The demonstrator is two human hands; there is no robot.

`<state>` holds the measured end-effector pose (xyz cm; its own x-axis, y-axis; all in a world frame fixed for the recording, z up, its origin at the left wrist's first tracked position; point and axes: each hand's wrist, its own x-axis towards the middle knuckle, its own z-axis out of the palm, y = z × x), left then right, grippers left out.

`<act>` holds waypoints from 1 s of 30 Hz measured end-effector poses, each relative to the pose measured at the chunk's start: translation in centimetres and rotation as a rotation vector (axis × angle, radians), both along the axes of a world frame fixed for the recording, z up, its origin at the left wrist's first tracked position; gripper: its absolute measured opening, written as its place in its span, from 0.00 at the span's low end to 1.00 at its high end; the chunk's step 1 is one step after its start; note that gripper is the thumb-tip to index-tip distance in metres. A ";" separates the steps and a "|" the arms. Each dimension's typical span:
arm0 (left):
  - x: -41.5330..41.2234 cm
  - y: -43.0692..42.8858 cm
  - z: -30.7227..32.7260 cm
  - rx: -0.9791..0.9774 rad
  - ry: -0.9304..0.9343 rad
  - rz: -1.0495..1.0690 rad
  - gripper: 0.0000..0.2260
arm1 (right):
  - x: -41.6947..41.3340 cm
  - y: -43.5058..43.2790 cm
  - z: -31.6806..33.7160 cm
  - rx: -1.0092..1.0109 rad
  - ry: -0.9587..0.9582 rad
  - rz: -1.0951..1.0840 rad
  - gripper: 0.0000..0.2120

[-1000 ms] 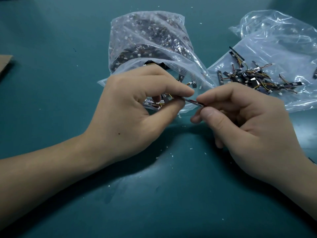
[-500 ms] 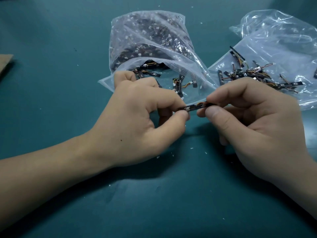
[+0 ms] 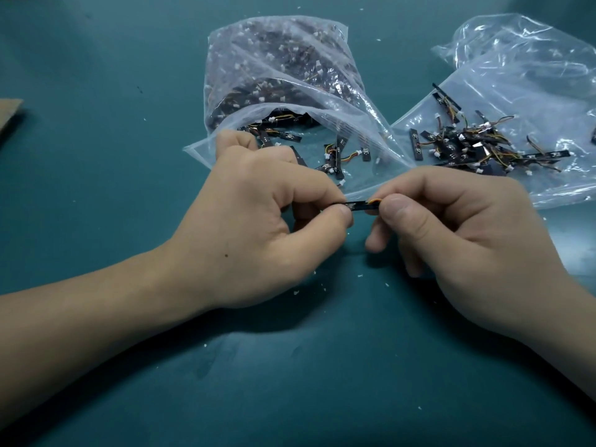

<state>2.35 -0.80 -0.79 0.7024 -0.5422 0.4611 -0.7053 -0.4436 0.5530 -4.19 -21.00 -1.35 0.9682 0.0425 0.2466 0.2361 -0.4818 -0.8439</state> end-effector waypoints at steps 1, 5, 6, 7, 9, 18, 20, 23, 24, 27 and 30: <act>0.0 0.0 0.0 0.005 0.001 -0.006 0.07 | 0.0 0.0 0.0 -0.029 -0.005 -0.002 0.07; -0.1 -0.1 0.0 0.017 -0.003 -0.023 0.06 | -0.1 0.1 0.0 -0.056 -0.019 -0.010 0.08; -0.1 -0.1 0.1 0.017 -0.001 -0.024 0.06 | -0.1 0.0 0.1 -0.045 -0.018 -0.011 0.07; -0.1 -0.1 0.1 0.017 0.002 -0.026 0.06 | -0.1 0.0 0.1 -0.040 -0.019 -0.010 0.07; -0.1 -0.1 0.1 0.025 0.007 -0.041 0.06 | -0.1 0.0 0.1 -0.043 -0.019 -0.006 0.07; 0.0 -0.1 -0.1 0.036 0.024 -0.065 0.07 | 0.0 -0.1 -0.1 -0.018 -0.018 0.003 0.07; 0.0 -0.1 -0.1 0.032 0.030 -0.072 0.07 | -0.1 -0.1 -0.1 -0.010 -0.019 0.002 0.07; -0.1 -0.1 0.0 0.013 0.030 -0.071 0.08 | 0.0 -0.1 -0.2 0.042 -0.005 0.004 0.08; -0.1 -0.1 0.0 0.008 0.030 -0.070 0.09 | 0.0 -0.1 -0.2 0.063 0.008 0.002 0.08; -0.1 0.0 0.1 -0.004 0.033 -0.062 0.11 | 0.1 -0.1 -0.2 0.100 0.055 -0.005 0.10; -0.1 -0.1 0.0 0.001 0.020 -0.038 0.09 | 0.1 -0.1 -0.1 0.057 0.050 0.016 0.10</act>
<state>2.27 -0.88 -0.78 0.6907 -0.5688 0.4466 -0.7102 -0.4172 0.5671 -4.06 -21.14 -1.47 0.9788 0.0450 0.2000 0.1998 -0.4290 -0.8809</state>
